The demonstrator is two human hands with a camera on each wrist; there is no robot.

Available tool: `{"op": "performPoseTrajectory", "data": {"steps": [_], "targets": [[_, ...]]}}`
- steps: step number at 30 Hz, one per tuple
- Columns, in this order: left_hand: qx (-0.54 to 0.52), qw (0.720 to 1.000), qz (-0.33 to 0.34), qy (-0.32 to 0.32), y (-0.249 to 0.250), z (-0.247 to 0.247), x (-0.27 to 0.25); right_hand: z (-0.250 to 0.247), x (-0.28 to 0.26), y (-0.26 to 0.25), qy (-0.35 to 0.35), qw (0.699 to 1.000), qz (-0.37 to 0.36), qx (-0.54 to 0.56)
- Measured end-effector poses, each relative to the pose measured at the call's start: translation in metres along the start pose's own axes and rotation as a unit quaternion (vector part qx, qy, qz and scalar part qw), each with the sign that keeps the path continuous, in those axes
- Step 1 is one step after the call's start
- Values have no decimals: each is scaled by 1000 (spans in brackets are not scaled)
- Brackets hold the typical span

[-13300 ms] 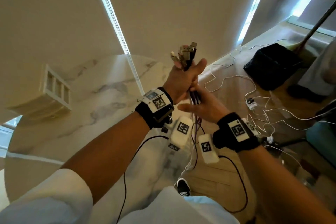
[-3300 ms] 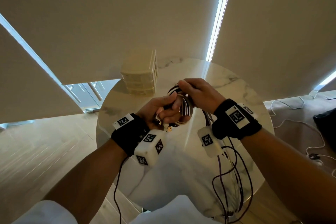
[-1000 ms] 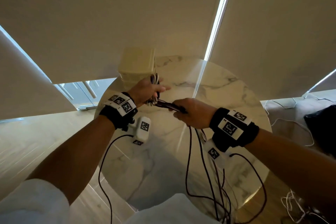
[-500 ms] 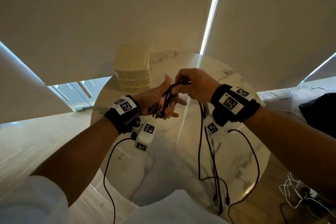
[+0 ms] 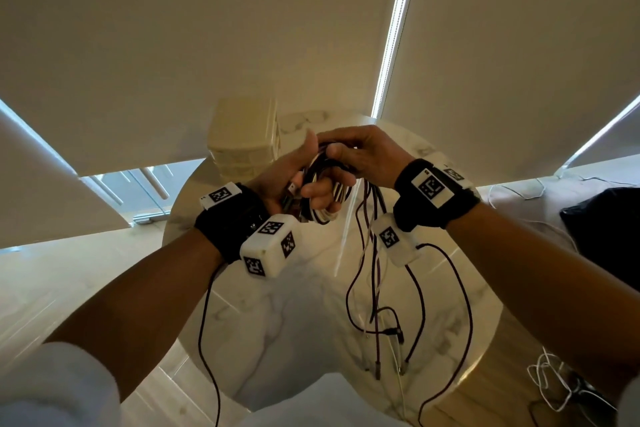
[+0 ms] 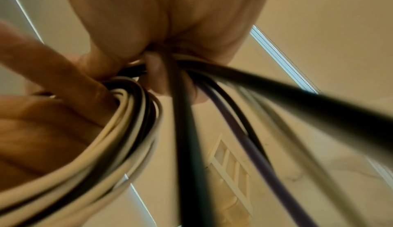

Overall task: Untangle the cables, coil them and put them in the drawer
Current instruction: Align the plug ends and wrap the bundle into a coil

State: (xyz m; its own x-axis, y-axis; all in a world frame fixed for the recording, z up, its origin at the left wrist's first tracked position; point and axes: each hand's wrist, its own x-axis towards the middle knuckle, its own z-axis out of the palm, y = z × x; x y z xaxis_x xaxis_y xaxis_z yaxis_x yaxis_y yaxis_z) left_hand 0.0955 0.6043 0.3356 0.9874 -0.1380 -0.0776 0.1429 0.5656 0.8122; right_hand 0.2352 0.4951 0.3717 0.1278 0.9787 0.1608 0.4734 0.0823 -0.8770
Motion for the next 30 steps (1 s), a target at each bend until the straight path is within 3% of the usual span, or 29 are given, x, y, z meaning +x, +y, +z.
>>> {"op": "performPoseTrajectory", "data": {"steps": [8, 13, 17, 20, 25, 30], "targets": [[-5, 1000, -24, -9, 9, 4, 2, -5, 1, 1, 1, 997, -3, 73], [-99, 994, 21, -30, 14, 3, 0, -10, -1, 10, 26, 998, -3, 56], [-140, 988, 47, 53, 10, 3, -1, 7, -9, 22, 14, 999, 33, -4], [-170, 980, 79, 62, 2, 6, -1, 19, -10, 27, 3, 992, 65, 108], [-200, 971, 117, 61, -2, 8, -3, 26, -8, 19, 108, 981, 78, 140], [-252, 957, 135, 43, -6, 12, 1, 27, -7, 15, 120, 971, 73, 192]]}}
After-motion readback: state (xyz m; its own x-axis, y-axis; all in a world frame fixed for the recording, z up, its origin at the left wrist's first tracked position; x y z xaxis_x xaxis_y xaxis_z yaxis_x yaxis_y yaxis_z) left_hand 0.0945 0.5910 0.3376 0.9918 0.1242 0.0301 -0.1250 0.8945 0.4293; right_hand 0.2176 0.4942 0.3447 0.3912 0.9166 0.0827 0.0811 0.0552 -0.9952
